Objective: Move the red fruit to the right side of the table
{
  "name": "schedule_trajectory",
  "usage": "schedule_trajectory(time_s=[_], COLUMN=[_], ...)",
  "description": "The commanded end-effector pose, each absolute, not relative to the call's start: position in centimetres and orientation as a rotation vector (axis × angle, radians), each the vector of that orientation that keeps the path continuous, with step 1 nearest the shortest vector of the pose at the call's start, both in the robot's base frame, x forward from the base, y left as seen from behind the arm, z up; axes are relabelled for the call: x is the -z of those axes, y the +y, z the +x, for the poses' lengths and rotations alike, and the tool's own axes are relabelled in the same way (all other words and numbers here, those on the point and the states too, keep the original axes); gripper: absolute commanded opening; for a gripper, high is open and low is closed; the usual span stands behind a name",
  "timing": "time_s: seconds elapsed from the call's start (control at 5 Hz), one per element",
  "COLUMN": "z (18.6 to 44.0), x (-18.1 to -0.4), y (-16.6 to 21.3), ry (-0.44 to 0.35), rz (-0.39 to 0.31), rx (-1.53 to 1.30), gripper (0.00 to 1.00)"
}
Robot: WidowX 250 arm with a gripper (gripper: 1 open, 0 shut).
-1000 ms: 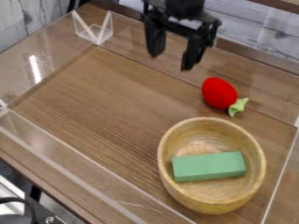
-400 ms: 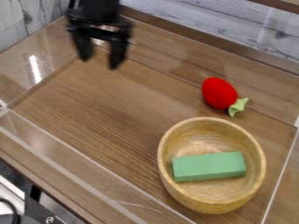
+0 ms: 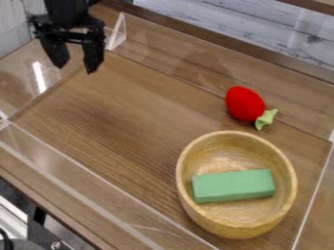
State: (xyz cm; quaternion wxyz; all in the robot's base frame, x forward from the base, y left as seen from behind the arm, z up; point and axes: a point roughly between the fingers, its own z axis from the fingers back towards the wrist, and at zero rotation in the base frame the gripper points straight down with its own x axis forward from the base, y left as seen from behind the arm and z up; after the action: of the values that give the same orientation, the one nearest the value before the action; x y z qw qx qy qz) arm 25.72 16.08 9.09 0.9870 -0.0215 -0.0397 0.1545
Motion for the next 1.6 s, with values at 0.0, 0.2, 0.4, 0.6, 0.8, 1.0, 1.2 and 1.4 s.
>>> schedule_trajectory(time_s=[0.0, 0.2, 0.4, 0.6, 0.8, 1.0, 1.2, 1.4], z=[27.4, 28.5, 29.4, 30.0, 30.4, 30.5, 30.6, 30.6], x=[-9.7, -9.2, -8.6, -8.4, -8.4, -8.3, -8.3, -8.4], y=[17.1, 17.1, 17.1, 17.3, 17.7, 17.9, 18.1, 18.2], ry=[-0.160, -0.189, -0.206, -0.218, -0.222, -0.219, -0.217, -0.213], rz=[-0.012, -0.002, 0.009, 0.017, 0.020, 0.024, 0.028, 0.030], rx=[-0.329, -0.330, -0.323, -0.324, -0.325, -0.322, -0.319, -0.315], gripper=[1.00, 1.00, 1.00, 1.00, 1.00, 1.00, 1.00, 1.00])
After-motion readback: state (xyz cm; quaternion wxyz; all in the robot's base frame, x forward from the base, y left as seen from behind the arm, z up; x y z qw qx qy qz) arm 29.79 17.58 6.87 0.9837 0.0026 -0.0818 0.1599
